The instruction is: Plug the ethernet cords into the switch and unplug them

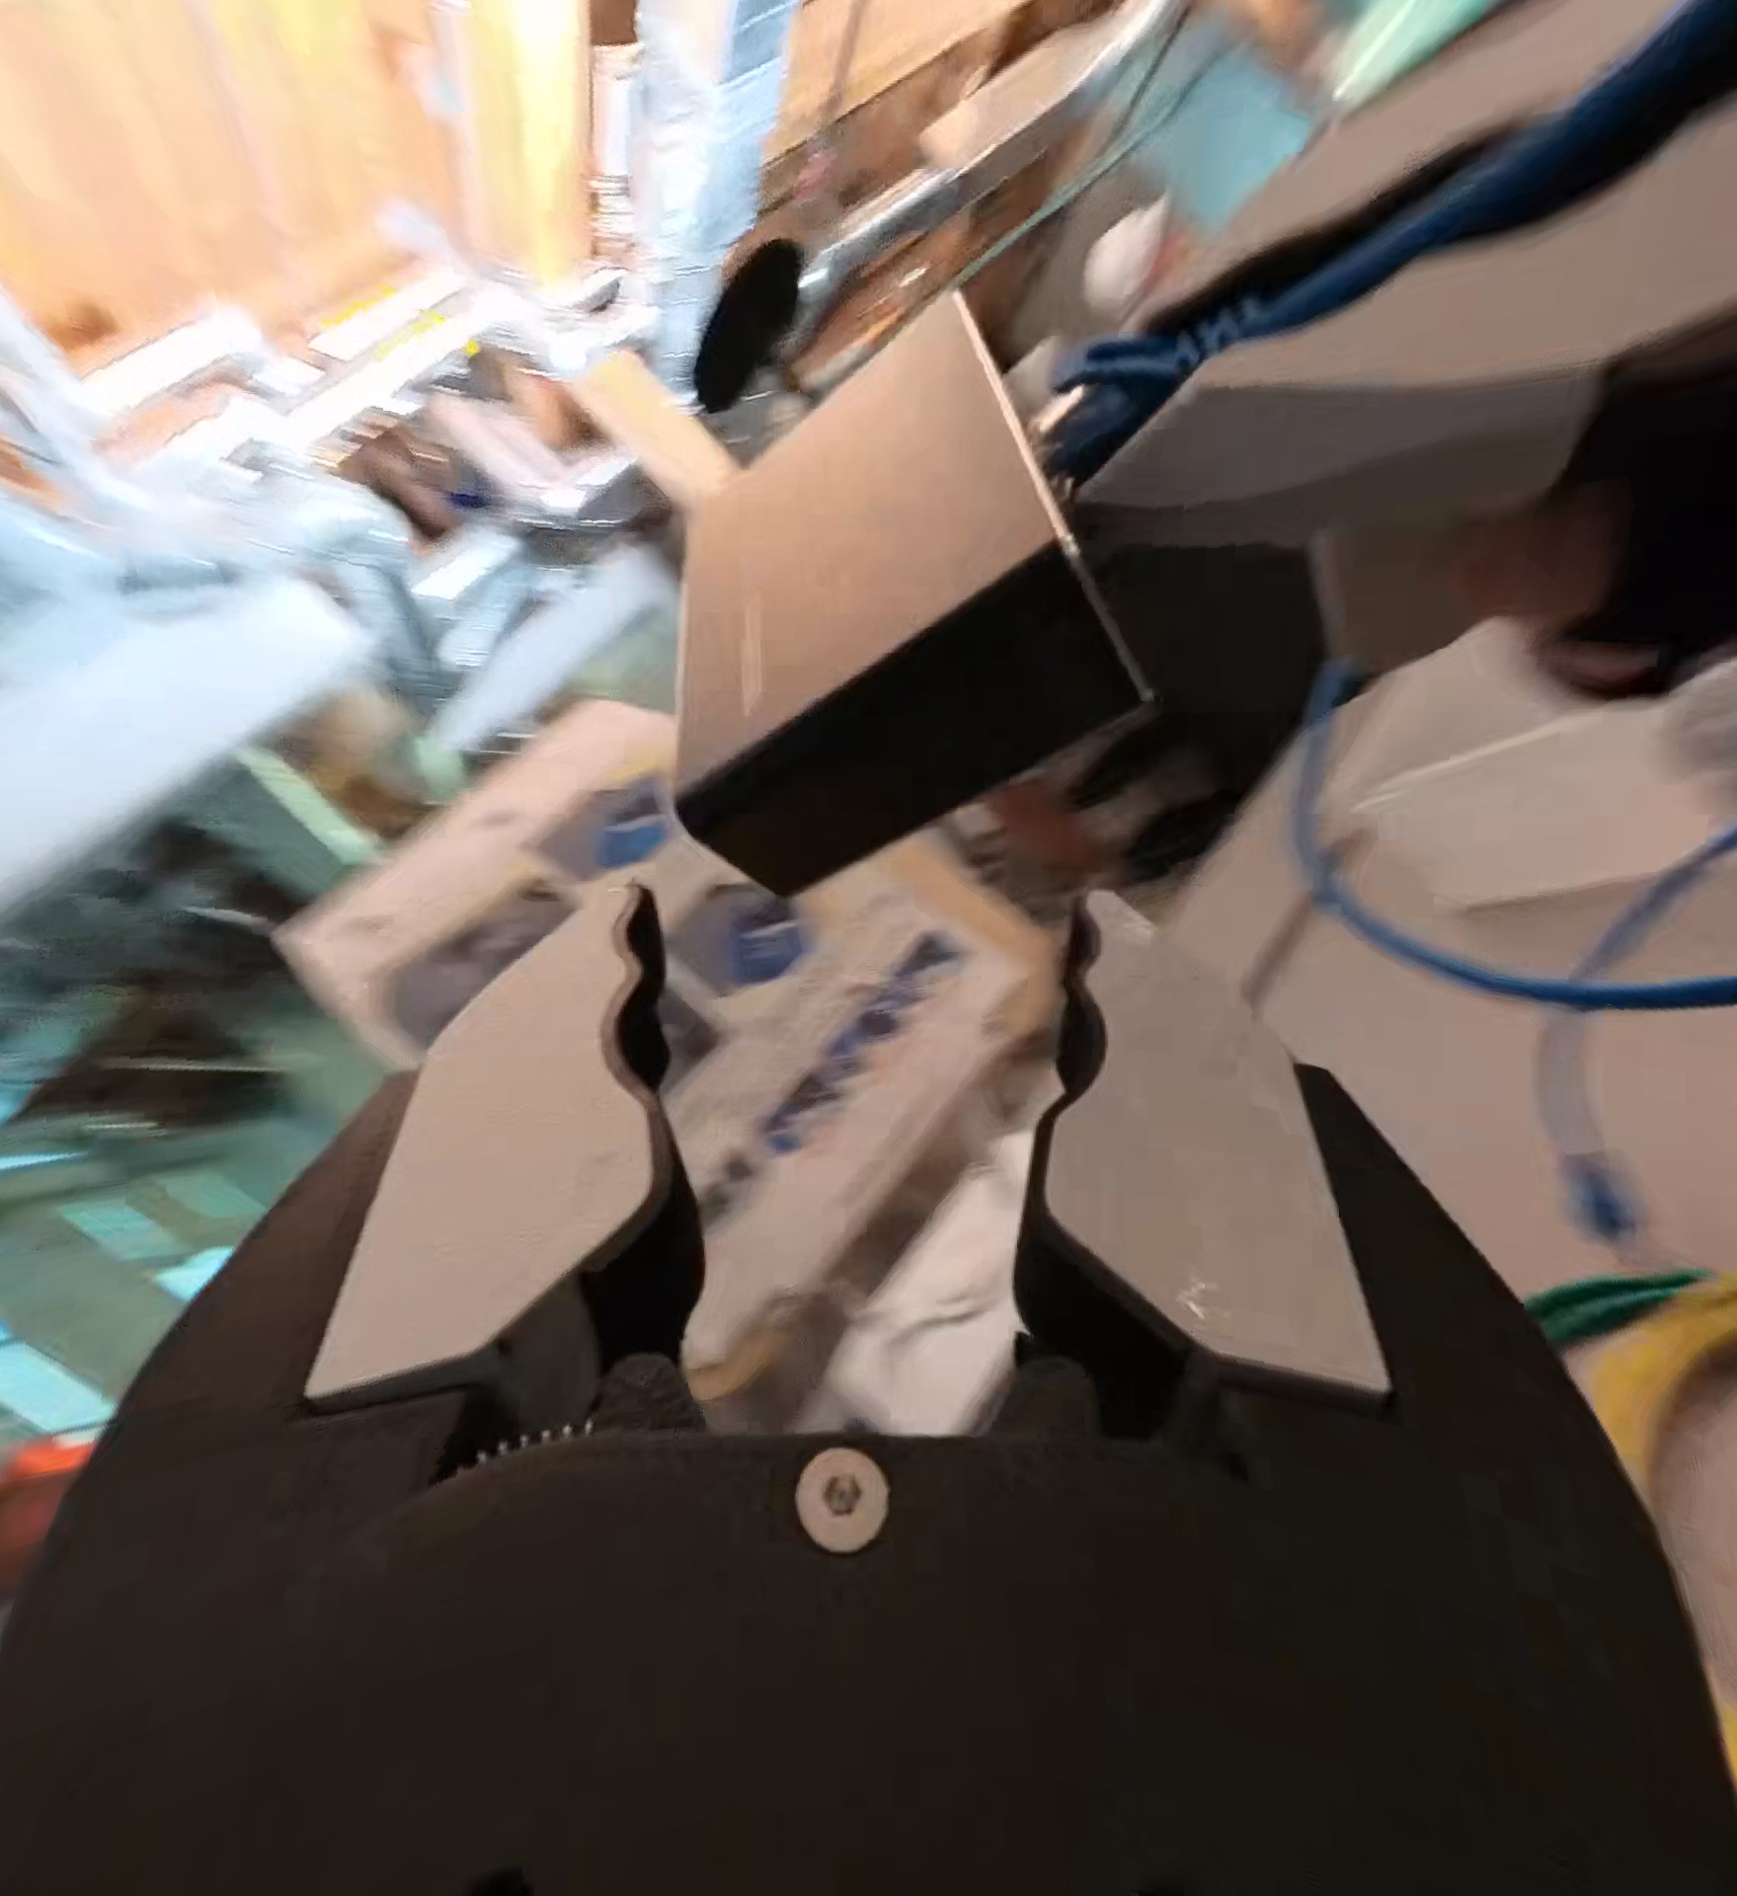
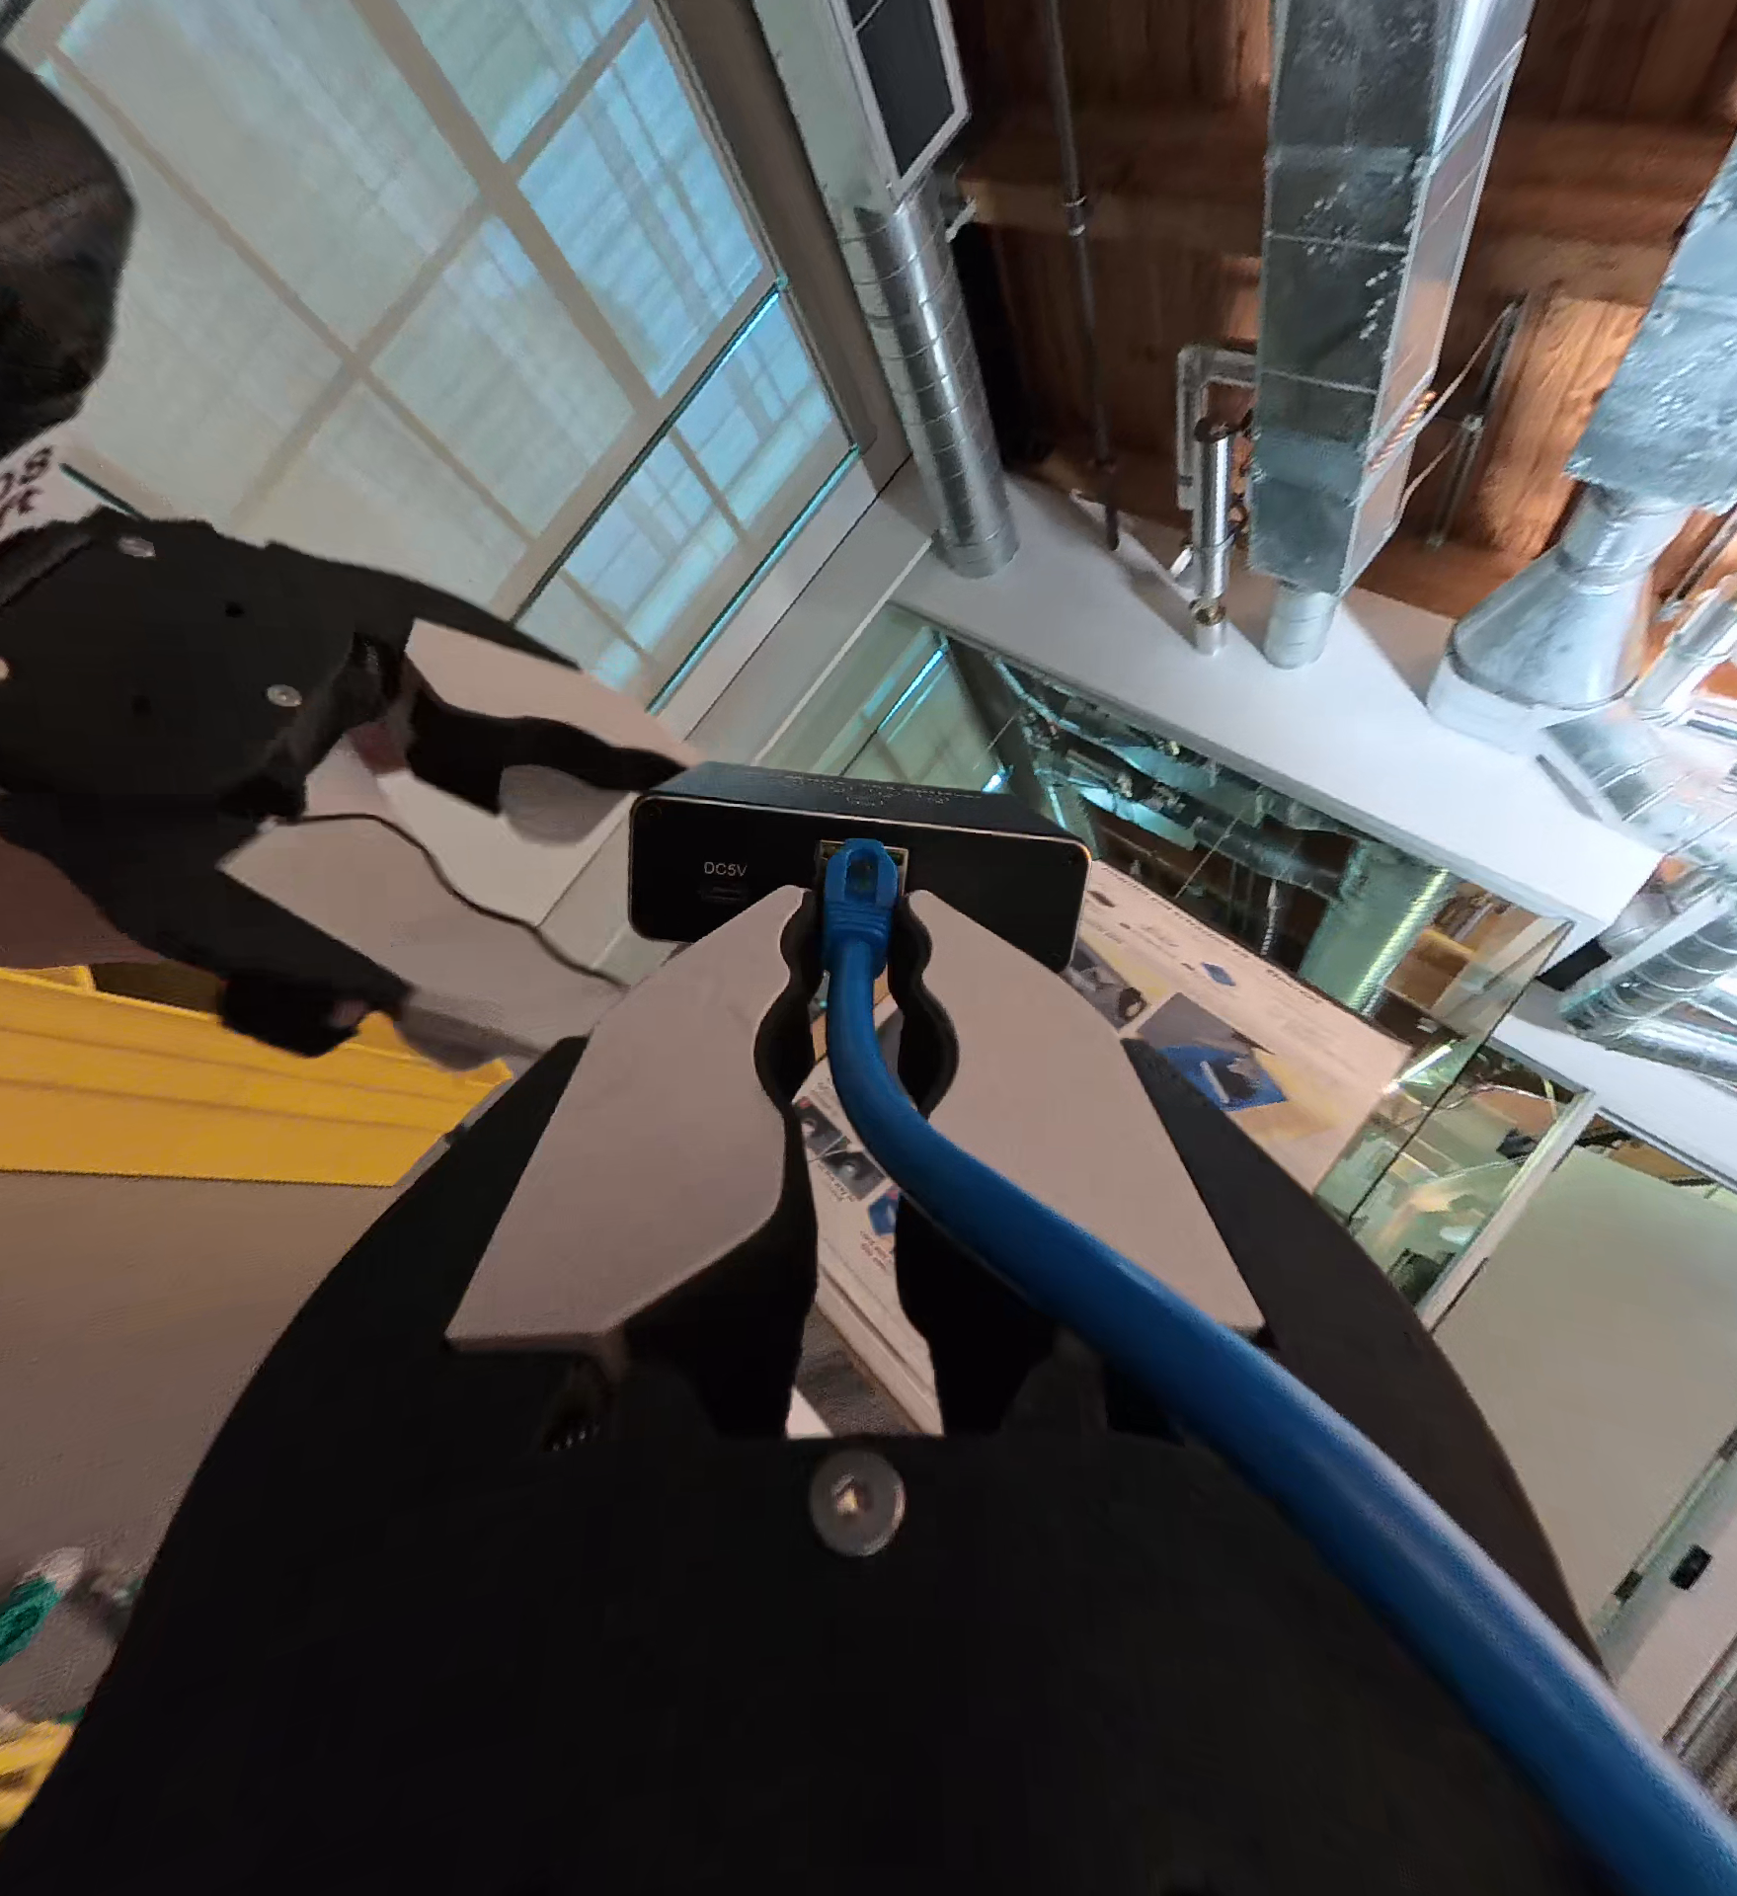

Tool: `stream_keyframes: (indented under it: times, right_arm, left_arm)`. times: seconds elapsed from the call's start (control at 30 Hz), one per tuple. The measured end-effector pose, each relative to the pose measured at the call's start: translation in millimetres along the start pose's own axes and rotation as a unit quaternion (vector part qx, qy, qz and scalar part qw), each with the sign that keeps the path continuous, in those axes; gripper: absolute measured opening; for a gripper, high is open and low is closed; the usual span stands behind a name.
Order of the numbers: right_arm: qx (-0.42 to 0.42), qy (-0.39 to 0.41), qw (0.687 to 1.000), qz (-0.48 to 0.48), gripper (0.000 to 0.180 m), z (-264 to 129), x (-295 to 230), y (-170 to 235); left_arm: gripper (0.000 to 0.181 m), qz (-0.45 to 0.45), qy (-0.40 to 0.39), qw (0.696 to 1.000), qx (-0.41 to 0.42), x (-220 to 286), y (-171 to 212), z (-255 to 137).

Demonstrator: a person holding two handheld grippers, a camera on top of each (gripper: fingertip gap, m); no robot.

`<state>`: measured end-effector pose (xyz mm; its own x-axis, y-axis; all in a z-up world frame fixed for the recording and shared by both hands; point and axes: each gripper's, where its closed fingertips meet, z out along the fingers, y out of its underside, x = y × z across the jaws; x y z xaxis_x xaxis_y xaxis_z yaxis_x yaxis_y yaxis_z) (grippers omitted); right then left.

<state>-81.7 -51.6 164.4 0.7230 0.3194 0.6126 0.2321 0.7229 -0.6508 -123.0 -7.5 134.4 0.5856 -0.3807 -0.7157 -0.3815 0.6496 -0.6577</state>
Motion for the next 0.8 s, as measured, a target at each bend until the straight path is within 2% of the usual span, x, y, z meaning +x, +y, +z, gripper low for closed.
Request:
stream_keyframes:
  times: [0.1,0.2,0.33,0.37,0.43,0.5,0.63,0.73,0.8]
  right_arm:
    - [0.005,0.015,1.0,-0.02,0.013,-2,6,-1]
    - [0.006,0.016,0.999,-0.036,0.013,-2,2,1]
    - [0.005,0.005,0.999,-0.039,0.013,1,-7,2]
    - [0.004,0.003,0.999,-0.035,0.013,1,-8,3]
    - [-0.003,-0.009,1.0,-0.024,0.013,3,-10,7]
    - [-0.024,-0.024,0.999,-0.006,0.013,7,-10,15]
    - [-0.117,-0.066,0.988,0.073,0.014,16,-11,48]
    - [-0.157,-0.077,0.978,0.116,0.022,19,-13,66]
    - [-0.176,-0.102,0.969,0.137,0.01,18,-21,73]
  left_arm:
    - [0.102,-0.197,0.087,0.975,0.048,8,-12,1]
    - [0.104,-0.306,0.121,0.94,0.09,6,-30,-3]
    - [0.089,-0.284,0.092,0.95,0.093,10,-31,0]
    - [0.077,-0.275,0.086,0.954,0.089,12,-29,1]
    - [0.074,-0.276,0.067,0.954,0.092,9,-25,1]
    - [0.074,-0.313,0.069,0.944,0.075,11,-16,6]
    - [0.074,-0.39,0.043,0.919,0.039,13,13,16]
    - [0.074,-0.446,0.03,0.894,0.031,13,31,19]
    - [0.074,-0.467,0.04,0.883,0.016,18,40,22]
